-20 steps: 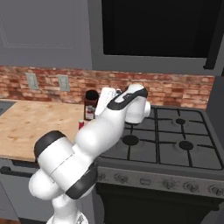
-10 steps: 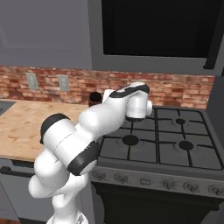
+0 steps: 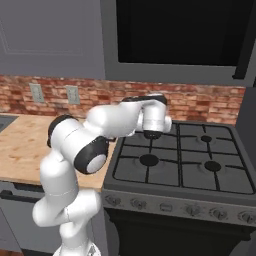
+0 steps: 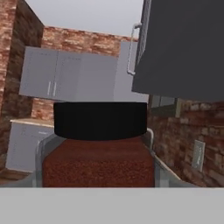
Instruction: Collect the paprika, ketchup, and shaker from the cabinet and place them next to the stove.
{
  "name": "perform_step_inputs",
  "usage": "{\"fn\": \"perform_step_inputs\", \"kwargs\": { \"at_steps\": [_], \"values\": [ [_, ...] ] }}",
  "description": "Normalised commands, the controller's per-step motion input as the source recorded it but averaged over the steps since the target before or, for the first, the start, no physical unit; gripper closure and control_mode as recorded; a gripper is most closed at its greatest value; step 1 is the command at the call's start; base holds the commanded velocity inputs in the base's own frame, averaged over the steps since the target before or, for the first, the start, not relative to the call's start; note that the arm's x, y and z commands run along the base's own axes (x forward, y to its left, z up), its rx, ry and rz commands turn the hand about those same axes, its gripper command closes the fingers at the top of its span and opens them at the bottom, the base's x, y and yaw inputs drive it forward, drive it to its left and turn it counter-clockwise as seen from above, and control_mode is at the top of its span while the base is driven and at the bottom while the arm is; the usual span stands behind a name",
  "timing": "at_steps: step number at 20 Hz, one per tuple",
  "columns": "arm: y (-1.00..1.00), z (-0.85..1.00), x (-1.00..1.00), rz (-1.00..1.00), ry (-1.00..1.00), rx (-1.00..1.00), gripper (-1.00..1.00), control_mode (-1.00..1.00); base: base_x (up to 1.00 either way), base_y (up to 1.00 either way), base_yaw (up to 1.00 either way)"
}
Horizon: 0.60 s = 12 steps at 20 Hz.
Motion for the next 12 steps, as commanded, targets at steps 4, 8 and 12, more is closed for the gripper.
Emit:
{"fn": "perform_step_inputs", "kwargs": {
  "at_steps": [4, 8, 12],
  "values": [
    [0.16, -0.28, 0.25, -0.11, 0.0, 0.0, 1.0, -1.0, 0.0, 0.0, 0.0],
    [0.18, -0.11, 0.21, -0.12, 0.0, 0.0, 1.0, -1.0, 0.0, 0.0, 0.0],
    [0.12, -0.01, 0.31, -0.09, 0.0, 0.0, 1.0, -1.0, 0.0, 0.0, 0.0]
  ]
}}
